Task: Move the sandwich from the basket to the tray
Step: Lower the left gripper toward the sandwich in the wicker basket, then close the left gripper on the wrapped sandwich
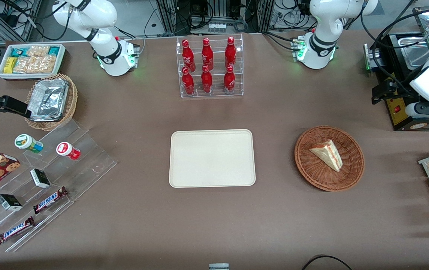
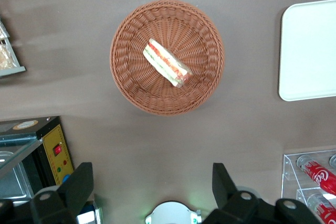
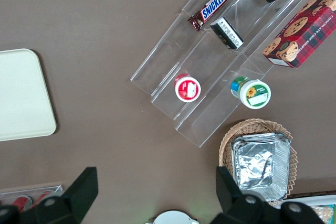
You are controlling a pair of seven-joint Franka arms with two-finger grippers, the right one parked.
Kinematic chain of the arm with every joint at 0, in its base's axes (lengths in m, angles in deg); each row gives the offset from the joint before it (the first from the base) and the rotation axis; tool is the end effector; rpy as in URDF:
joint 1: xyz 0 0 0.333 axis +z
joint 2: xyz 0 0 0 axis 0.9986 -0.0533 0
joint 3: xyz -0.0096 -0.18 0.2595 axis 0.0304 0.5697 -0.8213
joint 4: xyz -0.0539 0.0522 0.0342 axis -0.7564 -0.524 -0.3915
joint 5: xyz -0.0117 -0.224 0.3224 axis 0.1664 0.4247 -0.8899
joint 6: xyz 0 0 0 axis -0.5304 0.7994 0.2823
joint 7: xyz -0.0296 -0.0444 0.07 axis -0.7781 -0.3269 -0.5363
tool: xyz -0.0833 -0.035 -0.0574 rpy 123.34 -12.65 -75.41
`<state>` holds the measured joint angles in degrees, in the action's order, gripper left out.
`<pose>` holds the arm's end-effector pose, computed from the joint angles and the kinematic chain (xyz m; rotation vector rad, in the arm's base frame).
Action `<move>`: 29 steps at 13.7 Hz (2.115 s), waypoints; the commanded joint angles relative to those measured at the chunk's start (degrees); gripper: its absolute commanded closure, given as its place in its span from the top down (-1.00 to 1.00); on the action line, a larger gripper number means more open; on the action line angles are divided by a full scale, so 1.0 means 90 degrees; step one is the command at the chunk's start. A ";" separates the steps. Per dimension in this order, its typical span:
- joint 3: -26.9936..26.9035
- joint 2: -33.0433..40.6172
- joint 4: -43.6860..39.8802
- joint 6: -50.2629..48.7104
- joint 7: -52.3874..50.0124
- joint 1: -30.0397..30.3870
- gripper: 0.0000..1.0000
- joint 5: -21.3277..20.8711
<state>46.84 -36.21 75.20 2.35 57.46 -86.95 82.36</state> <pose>0.5428 -0.0323 0.6193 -3.1245 0.1509 0.2297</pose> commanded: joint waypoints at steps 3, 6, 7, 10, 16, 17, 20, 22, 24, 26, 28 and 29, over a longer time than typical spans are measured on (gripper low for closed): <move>0.0098 -0.0144 -0.0039 -0.0123 -0.0002 -0.0057 0.99 -0.0474; 0.0059 -0.0252 0.0418 0.0246 -0.0410 -0.0195 0.99 -0.0838; 0.0059 -0.0223 0.0788 0.0635 -0.0906 -0.0205 0.99 -0.0838; 0.0049 -0.0135 0.1881 0.1964 -0.2577 -0.0205 0.98 -0.0780; -0.0019 -0.0145 0.4069 0.4999 -0.5722 -0.0351 0.98 -0.0780; -0.0019 -0.0155 0.4343 0.5410 -0.6005 -0.0351 0.98 -0.0780; -0.0019 -0.0553 0.4532 0.6155 -0.6437 -0.0477 0.98 -0.0780; -0.0019 -0.0701 0.4658 0.6458 -0.6448 -0.0537 0.98 -0.0789; -0.0029 -0.0827 0.4785 0.6799 -0.6457 -0.0527 0.98 -0.0789; -0.0029 -0.0955 0.4834 0.6918 -0.6457 -0.0527 0.99 -0.0789; -0.0039 -0.1062 0.4931 0.7112 -0.6467 -0.0527 0.99 -0.0799; -0.0039 -0.1150 0.4971 0.7249 -0.6477 -0.0527 0.99 -0.0809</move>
<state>47.01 -45.87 118.64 64.79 0.57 -91.19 75.89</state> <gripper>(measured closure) 0.004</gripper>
